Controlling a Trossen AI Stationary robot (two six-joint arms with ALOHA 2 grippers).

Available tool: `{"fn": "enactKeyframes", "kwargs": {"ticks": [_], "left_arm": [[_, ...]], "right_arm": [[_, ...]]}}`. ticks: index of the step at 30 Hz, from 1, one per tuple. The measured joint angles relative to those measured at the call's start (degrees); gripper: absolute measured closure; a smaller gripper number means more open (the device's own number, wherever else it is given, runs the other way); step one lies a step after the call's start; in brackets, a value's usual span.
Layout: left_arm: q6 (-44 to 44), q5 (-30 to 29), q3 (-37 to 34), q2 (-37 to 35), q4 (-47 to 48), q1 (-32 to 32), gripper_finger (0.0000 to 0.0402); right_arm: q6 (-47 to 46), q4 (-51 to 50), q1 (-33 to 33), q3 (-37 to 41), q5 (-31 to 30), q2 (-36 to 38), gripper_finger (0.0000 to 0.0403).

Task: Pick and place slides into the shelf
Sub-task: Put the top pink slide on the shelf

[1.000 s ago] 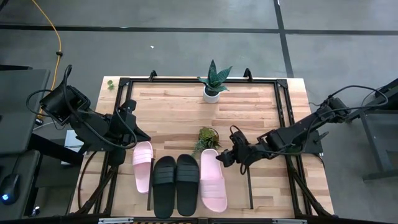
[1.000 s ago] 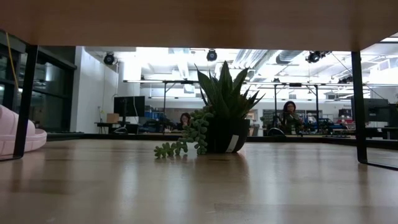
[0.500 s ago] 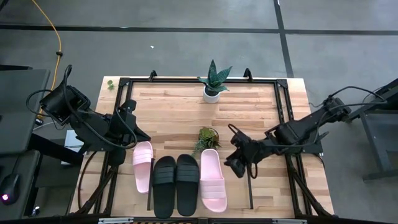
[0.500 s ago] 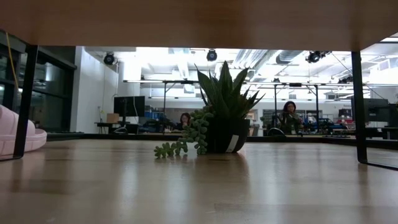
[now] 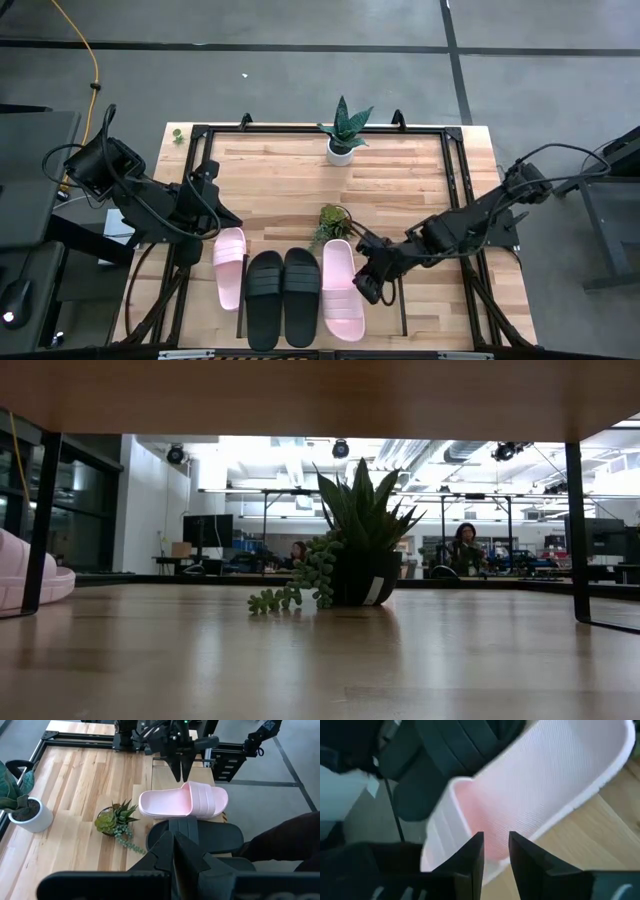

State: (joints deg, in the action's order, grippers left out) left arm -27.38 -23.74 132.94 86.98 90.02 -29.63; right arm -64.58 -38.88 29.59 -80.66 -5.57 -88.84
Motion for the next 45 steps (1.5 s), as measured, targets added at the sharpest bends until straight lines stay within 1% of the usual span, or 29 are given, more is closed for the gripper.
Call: {"fn": "enactKeyframes", "kwargs": {"ticks": [2,6,14,18,25,30,33,38,45], "left_arm": [[0.0,0.19,0.0,0.0,0.0,0.0,0.0399],[0.04,0.63,0.0,0.0,-0.02,0.0,0.0399],[0.42,0.87,0.0,0.0,0.0,0.0,0.0399],[0.44,2.13,0.0,0.0,0.0,0.02,0.0399],[0.56,2.4,0.0,0.0,0.0,0.0,0.0399],[1.08,2.38,-0.02,0.0,0.0,0.0,0.0399],[1.39,2.39,0.0,0.0,0.0,0.0,0.0399],[1.43,2.38,-0.02,0.0,-0.01,0.0,0.0399],[1.42,3.61,-0.02,0.0,-0.01,0.0,0.0399]], "right_arm": [[-1.7,-0.37,0.47,0.0,-1.07,0.12,0.0325],[-4.95,-2.52,1.16,0.0,2.07,-0.35,0.0325],[-7.22,-4.48,1.72,0.0,1.66,-0.47,0.0325],[-7.69,-5.89,1.68,0.0,1.77,-0.47,0.0325],[-8.95,-9.0,1.58,0.0,6.99,-0.94,0.0337],[-8.61,-6.84,1.34,0.0,7.58,-1.36,0.0349],[-8.6,-6.7,1.17,-0.02,7.78,-1.81,0.035],[-8.08,-4.35,0.74,-0.02,10.24,-4.05,0.035],[-6.97,0.98,0.71,-0.02,10.07,-6.44,0.035]]}}
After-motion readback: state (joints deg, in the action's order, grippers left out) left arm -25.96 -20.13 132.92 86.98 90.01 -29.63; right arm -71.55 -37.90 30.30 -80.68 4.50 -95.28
